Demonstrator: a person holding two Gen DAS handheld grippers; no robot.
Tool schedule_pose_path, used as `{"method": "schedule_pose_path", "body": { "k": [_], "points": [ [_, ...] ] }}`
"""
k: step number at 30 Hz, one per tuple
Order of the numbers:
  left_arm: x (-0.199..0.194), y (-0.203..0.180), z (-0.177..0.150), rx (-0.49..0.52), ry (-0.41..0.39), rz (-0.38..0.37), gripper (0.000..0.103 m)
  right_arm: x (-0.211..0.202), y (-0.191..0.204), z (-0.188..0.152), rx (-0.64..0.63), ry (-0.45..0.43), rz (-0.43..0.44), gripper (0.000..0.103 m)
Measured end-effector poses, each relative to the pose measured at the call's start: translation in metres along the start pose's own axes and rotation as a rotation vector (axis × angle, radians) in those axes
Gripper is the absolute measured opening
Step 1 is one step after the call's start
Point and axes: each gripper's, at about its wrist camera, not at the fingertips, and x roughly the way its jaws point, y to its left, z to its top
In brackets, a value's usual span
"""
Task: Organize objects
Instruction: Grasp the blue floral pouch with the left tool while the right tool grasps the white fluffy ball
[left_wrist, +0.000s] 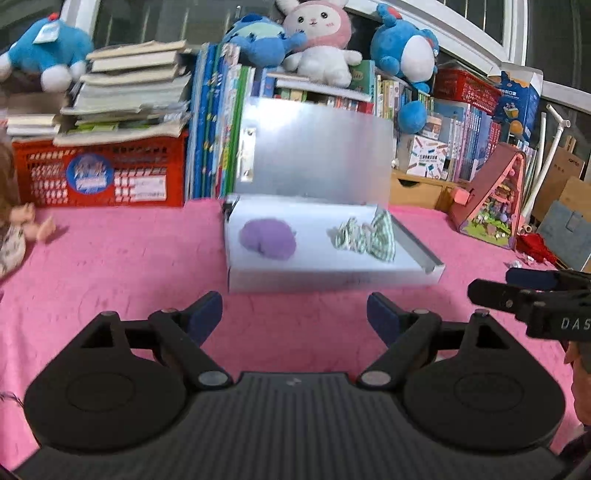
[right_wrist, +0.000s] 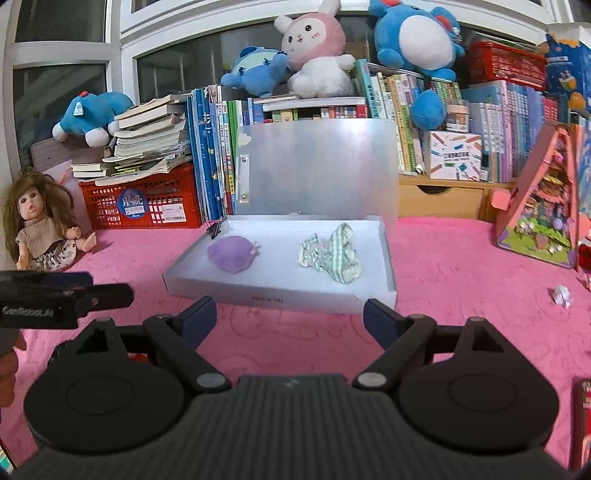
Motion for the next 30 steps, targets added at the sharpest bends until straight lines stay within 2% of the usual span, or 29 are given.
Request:
{"method": "schedule_pose_path", "body": {
  "k": [8, 15, 18, 26, 30],
  "points": [
    [-0.024, 0.002, -0.037, 0.023, -0.01, 0.024, 0.091, -0.014, 0.001, -0.032, -0.014, -0.003, -0.022, 0.094],
    [-0.028, 0.001, -0.064, 0.068, 0.004, 0.081, 0.094, -0.019, 0.002, -0.057, -0.032, 0.005, -0.019, 0.098],
    [-0.028, 0.002, -0.07, 0.076, 0.003, 0.091, 0.095, -0.02, 0.003, -0.064, -0.038, 0.004, -0.021, 0.102],
    [-0.036, 0.0, -0.073, 0.082, -0.059, 0.145, 0.098, -0.017, 0.009, -0.078, -0.09, 0.015, -0.044, 0.103],
    [-0.034, -0.001, -0.077, 0.105, -0.055, 0.177, 0.099, -0.011, 0.01, -0.081, -0.094, 0.029, -0.051, 0.103]
  ]
}}
